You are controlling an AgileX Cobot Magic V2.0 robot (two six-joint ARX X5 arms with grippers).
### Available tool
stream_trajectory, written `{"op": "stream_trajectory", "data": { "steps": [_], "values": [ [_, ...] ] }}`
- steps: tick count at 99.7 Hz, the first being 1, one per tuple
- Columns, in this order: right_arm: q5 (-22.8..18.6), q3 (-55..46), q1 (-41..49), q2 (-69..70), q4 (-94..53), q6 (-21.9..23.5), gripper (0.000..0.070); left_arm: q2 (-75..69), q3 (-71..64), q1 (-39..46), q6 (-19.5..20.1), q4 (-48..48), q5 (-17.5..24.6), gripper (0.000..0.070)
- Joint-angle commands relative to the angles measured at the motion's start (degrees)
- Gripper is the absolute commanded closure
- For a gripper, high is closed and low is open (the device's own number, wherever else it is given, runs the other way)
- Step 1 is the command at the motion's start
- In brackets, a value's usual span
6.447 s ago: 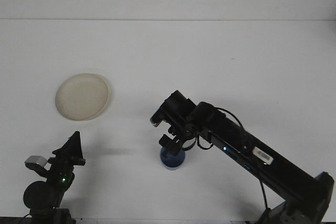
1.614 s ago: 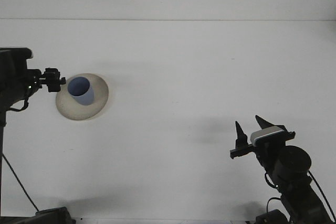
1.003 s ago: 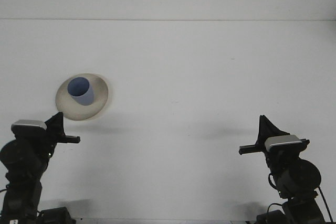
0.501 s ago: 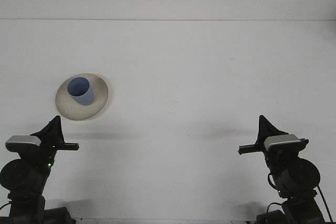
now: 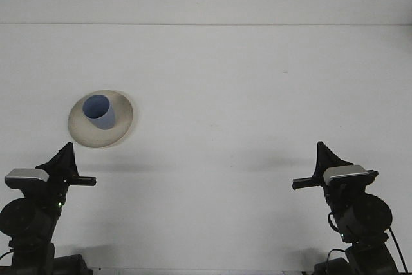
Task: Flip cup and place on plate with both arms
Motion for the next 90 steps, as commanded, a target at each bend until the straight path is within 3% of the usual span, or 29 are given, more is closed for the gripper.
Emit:
{"op": "stream_trajectory", "data": {
  "steps": [1,15,28,36,66,90],
  "values": [
    [0.02,0.26,0.09,0.13,0.59,0.35,0.0700,-0.09,0.52,0.22,0.09,0.37,-0.33,0.0686],
    [0.02,0.26,0.09,0.13,0.57,0.35,0.0700,-1.25,-1.27,-1.09,3.41,0.94,-1.25,0.0686],
    [0.02,0.26,0.09,0.13,0.59,0.35,0.0700,-5.03,-9.18,-6.32,7.93,8.02,-8.81,0.0686],
    [0.02,0.26,0.09,0.13,0.59,0.35,0.0700,-9.07,-13.81,-8.50,7.85,10.27,-11.08,0.0686],
    [0.02,0.26,0.09,0.13,0.59,0.35,0.0700,-20.44,-23.32,-9.09,6.21,7.98,-11.28,0.0686],
    [0.02,0.26,0.09,0.13,0.85,0.35,0.0700,-20.31,-25.40,-9.07,3.87,9.57,-11.39,0.0686]
  ]
}}
